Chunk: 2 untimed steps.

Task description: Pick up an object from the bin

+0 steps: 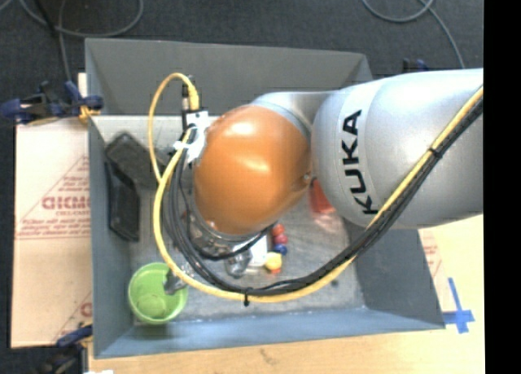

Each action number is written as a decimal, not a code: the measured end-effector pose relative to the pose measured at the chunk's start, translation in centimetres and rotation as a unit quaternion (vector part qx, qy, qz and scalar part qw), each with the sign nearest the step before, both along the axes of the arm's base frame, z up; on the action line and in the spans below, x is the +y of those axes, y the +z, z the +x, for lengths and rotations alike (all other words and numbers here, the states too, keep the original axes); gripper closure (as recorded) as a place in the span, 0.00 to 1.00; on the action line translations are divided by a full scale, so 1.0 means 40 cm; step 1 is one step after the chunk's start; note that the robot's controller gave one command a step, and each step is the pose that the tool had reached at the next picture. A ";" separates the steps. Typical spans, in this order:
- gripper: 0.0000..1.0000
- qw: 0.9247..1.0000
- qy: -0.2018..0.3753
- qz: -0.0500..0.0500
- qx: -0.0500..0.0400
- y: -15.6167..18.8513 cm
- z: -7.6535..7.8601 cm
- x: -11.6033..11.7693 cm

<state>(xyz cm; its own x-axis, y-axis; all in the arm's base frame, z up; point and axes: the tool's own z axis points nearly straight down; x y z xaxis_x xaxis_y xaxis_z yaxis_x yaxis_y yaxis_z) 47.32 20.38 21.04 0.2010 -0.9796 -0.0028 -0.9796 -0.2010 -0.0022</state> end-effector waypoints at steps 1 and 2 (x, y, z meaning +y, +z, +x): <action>0.00 0.998 0.064 0.000 0.000 0.011 0.049 -0.038; 1.00 0.998 0.062 0.004 -0.004 -0.221 0.023 0.046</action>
Offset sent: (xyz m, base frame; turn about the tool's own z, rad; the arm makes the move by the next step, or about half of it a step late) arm 0.0072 0.0151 -0.0922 -0.1246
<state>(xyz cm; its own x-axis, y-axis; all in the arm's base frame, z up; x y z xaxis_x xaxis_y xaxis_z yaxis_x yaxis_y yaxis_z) 48.23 22.24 12.19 0.3200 -0.9474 -0.0084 -0.9474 -0.3199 -0.0112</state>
